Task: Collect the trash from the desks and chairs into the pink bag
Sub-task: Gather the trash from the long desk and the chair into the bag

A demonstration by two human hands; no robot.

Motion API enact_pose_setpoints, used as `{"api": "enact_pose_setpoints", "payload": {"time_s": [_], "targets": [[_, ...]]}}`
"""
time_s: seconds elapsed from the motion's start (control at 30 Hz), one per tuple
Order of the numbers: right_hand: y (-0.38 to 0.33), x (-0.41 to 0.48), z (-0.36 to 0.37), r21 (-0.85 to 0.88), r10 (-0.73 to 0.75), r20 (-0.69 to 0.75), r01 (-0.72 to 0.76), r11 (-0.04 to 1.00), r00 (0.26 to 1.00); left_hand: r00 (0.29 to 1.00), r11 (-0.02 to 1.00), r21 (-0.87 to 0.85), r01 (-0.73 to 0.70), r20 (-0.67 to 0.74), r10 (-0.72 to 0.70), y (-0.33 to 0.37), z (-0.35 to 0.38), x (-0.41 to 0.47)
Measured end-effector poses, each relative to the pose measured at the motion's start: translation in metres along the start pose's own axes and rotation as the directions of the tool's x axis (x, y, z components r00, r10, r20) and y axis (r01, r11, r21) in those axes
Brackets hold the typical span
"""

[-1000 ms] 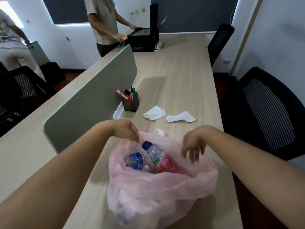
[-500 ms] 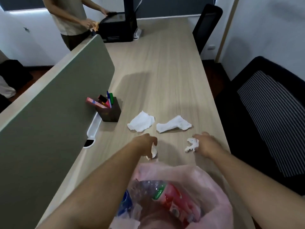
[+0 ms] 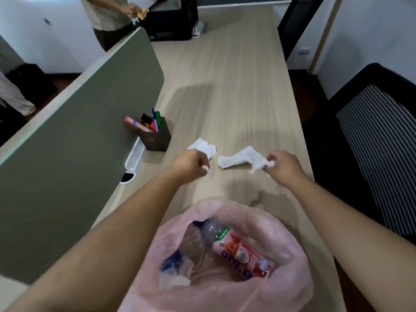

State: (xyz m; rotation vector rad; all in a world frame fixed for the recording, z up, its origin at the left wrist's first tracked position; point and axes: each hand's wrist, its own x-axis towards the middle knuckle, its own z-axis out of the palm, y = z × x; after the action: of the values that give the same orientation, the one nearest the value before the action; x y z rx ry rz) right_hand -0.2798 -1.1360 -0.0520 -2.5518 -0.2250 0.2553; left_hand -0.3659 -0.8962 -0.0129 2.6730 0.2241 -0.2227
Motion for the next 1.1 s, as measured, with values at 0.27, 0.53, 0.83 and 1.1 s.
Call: {"api": "enact_pose_setpoints", "payload": {"time_s": [0.27, 0.53, 0.83, 1.1], "targets": [[-0.077, -0.083, -0.04, 0.186, -0.3, 0.366, 0.247, 0.951, 0.881, 0.978, 0.999, -0.036, -0.001, 0.21, 0.009, 0.035, -0.049, -0.09], [-0.064, -0.137, -0.016, -0.164, -0.172, 0.725, 0.41, 0.897, 0.667, 0.803, 0.992, 0.129, 0.002, 0.59, -0.078, 0.043, -0.007, -0.139], [-0.08, -0.048, -0.046, 0.084, -0.207, 0.283, 0.191, 0.978, 0.936, 1.0, 0.996, 0.092, 0.016, -0.011, -0.015, 0.015, -0.049, -0.056], [-0.038, 0.023, 0.041, -0.157, -0.062, 0.246, 0.103, 0.982, 0.967, 0.991, 0.981, 0.149, 0.122, 0.042, -0.13, -0.043, 0.01, 0.041]]}}
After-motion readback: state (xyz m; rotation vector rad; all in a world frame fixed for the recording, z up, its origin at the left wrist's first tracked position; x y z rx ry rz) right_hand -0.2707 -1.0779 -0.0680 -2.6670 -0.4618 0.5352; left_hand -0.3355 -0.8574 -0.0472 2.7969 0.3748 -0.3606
